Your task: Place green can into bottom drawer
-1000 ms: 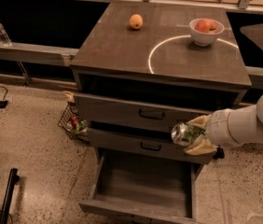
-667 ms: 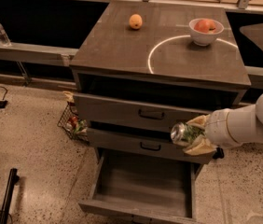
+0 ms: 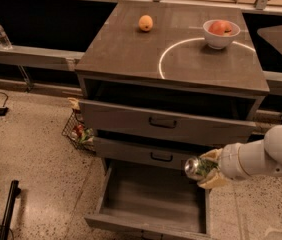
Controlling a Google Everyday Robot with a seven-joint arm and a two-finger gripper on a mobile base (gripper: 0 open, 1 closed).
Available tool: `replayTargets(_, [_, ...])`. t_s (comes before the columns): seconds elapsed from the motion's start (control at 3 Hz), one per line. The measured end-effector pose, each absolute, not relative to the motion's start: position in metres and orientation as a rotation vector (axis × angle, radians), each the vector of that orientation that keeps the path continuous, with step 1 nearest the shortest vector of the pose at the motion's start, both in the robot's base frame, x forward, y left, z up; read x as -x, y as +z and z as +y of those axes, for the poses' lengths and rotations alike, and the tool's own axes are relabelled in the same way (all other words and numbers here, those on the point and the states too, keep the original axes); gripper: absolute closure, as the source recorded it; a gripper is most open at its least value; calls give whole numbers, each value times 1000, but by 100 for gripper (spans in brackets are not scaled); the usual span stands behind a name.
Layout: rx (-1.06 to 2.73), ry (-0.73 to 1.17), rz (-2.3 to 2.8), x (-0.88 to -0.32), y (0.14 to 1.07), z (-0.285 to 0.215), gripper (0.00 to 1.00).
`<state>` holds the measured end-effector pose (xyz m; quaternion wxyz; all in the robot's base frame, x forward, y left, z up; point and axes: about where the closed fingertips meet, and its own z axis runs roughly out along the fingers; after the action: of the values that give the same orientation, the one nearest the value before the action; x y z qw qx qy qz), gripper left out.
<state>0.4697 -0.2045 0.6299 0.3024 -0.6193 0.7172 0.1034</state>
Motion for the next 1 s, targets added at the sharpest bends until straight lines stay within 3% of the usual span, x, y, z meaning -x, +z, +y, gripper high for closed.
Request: replayTargets(1.0, [1758,366,1754,-447,481,-171,100])
